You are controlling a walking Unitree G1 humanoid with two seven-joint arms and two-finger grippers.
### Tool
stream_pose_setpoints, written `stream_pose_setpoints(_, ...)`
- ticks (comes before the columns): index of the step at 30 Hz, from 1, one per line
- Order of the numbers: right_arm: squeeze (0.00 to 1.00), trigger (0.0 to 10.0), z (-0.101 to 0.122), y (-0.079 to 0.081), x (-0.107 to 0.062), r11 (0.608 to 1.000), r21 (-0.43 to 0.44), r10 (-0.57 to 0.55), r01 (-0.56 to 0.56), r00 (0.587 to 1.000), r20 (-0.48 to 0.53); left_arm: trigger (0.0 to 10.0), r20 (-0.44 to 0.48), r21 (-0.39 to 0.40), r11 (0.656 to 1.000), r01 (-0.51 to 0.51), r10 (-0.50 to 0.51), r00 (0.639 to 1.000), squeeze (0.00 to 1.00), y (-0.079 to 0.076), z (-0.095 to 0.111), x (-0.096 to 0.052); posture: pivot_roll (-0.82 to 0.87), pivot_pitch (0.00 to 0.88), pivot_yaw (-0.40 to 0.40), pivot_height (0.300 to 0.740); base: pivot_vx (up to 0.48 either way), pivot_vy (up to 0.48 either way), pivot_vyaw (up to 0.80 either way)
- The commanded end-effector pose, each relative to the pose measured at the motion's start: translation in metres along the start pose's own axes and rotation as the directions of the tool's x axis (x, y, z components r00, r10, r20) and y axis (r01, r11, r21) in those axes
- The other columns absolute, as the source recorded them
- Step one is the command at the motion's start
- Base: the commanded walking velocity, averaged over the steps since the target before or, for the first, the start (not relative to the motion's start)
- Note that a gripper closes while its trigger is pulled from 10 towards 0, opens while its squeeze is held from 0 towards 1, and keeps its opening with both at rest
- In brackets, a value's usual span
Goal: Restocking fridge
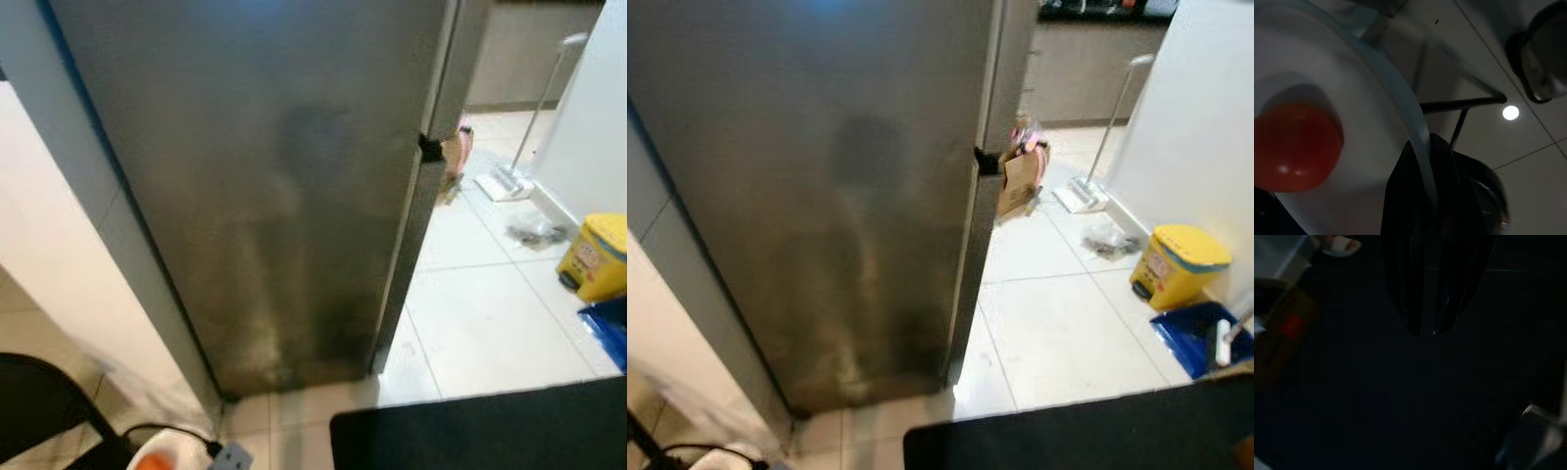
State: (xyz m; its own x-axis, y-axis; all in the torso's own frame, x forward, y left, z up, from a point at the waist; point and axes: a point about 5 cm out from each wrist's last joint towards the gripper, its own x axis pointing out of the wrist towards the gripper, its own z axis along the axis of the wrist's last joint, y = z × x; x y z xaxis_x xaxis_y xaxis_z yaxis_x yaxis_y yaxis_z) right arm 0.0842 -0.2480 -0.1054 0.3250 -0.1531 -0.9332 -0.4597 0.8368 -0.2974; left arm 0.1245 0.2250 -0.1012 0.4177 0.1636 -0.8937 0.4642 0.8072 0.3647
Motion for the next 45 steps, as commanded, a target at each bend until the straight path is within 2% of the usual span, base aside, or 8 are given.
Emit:
stream_pose_setpoints(1, 0.0, 10.0, -0.0017, -0.0062, -0.0005, 1.0, 0.017, -0.011, 0.011, 1.0, -0.002, 10.0, 0.02, 0.017, 1.0, -0.017, 0.016, 1.0, 0.0, 0.0045, 0.0056, 0.0007, -0.03, 0.0, 0.012, 0.74, 0.345, 0.0, 0.0)
stream_pose_setpoints(18, 0.0, 10.0, -0.0026, -0.005, -0.0006, 0.999, 0.038, 0.01, -0.01, 1.0, -0.007, 10.0, 0.027, 0.011, 0.999, -0.03, 0.03, 0.999, 0.0, 0.005, 0.0078, 0.0009, -0.04, 0.0, 0.016, 0.74, 0.306, 0.0, 0.0)
stream_pose_setpoints(22, 0.0, 10.0, -0.003, -0.0037, -0.0007, 0.996, 0.09, 0.025, -0.024, 1.0, -0.002, 10.0, 0.023, 0.0, 0.999, -0.045, 0.045, 0.999, 0.0, 0.0068, 0.0081, 0.0011, -0.04, 0.0, 0.016, 0.74, 0.0, 0.0, -0.8)
stream_pose_setpoints(35, 0.0, 10.0, -0.0016, -0.003, -0.0007, 0.994, 0.104, 0.023, -0.024, 1.0, 0.014, 10.0, 0.026, 0.004, 0.999, -0.048, 0.048, 0.999, 0.0, 0.0071, 0.0082, 0.001, -0.04, 0.0, 0.021, 0.74, 0.0, 0.0, -0.8)
stream_pose_setpoints(45, 0.0, 10.0, 0.0057, -0.0036, -0.0011, 0.993, 0.117, 0.008, -0.019, 0.996, 0.092, 10.0, 0.024, 0.014, 0.998, -0.055, 0.055, 0.998, 0.0, 0.0082, 0.0071, 0.0009, -0.05, 0.0, 0.028, 0.74, 0.0, 0.0, -0.8)
